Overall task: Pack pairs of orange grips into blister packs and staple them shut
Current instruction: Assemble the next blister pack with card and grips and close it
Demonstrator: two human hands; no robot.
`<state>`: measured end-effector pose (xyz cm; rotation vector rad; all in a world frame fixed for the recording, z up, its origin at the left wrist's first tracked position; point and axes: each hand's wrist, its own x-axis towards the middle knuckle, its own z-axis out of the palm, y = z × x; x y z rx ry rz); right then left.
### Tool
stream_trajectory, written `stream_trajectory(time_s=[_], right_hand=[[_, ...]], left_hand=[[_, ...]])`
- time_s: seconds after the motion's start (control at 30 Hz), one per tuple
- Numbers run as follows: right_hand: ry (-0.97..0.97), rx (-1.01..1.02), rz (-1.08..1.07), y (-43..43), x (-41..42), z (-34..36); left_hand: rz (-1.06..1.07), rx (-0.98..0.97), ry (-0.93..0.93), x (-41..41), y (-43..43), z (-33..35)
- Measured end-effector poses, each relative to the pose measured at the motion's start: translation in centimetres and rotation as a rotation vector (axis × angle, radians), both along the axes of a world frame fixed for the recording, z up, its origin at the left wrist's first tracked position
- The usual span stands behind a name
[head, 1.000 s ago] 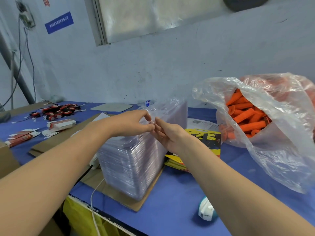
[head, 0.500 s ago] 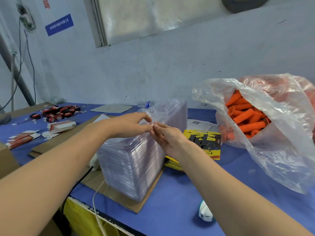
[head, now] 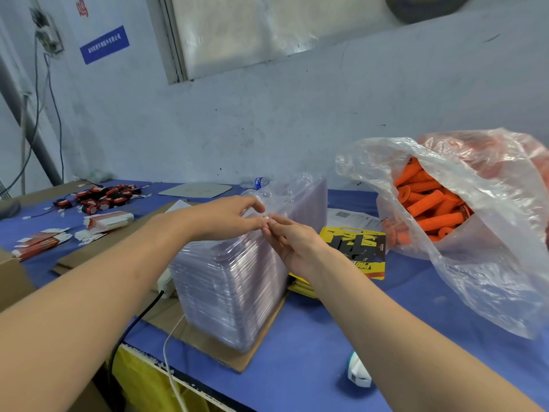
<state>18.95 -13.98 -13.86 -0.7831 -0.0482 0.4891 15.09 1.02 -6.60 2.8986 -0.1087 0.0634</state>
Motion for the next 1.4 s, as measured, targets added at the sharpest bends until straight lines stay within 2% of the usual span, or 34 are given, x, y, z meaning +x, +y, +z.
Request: stream_trajectory(time_s=[0.23, 0.4, 0.6, 0.67, 0.77, 0.9, 1.07, 1.17, 1.23, 1.3, 1.4], right_hand=[[-0.035, -0.245, -0.005, 0.6, 1.0, 1.6], [-0.024, -0.38, 0.018, 0.6, 1.5, 2.1], [-0.021, -0.342, 0.026, 0.8, 1.4, 2.0], [-0.016, -0.322, 0.031, 0.7, 1.3, 2.0], [0.005, -0.296, 0.034, 0.6, 1.2, 2.1], [0.015, -0.358, 0.026, 0.6, 1.1, 2.5], [-0.054, -0.378, 0.022, 0.3, 0.8, 2.8], [-0.174, -0.486, 0.019, -0.2, 0.5, 3.3], [-0.209, -0.584, -0.074, -1.5, 0.5, 4.2], [-0.276, -0.604, -0.186, -4.0, 0.6, 5.5], [-0.24, -0.31, -0.255, -9.4, 0.4, 7.1]], left_hand=[[0.021, 0.143, -0.095, 0.2, -1.4, -0.5], [0.068, 0.141, -0.075, 0.2, -1.3, 0.0], [0.08, 0.174, -0.037, 0.5, -2.2, 0.5], [0.086, 0.302, -0.098, 0.3, -2.8, 0.8], [0.132, 0.532, -0.299, 0.2, -3.4, 1.9], [0.256, 0.635, -0.557, 0.3, -2.6, 4.9], [0.45, 0.566, -0.73, -0.1, -0.2, 9.9], [0.437, 0.493, -0.85, -1.4, -0.3, 12.6], [0.334, 0.378, -0.85, -2.6, -1.1, 13.8], [0.141, 0.168, -0.761, -3.9, -2.3, 14.5], [-0.136, -0.161, -0.598, -5.2, -4.1, 14.9]])
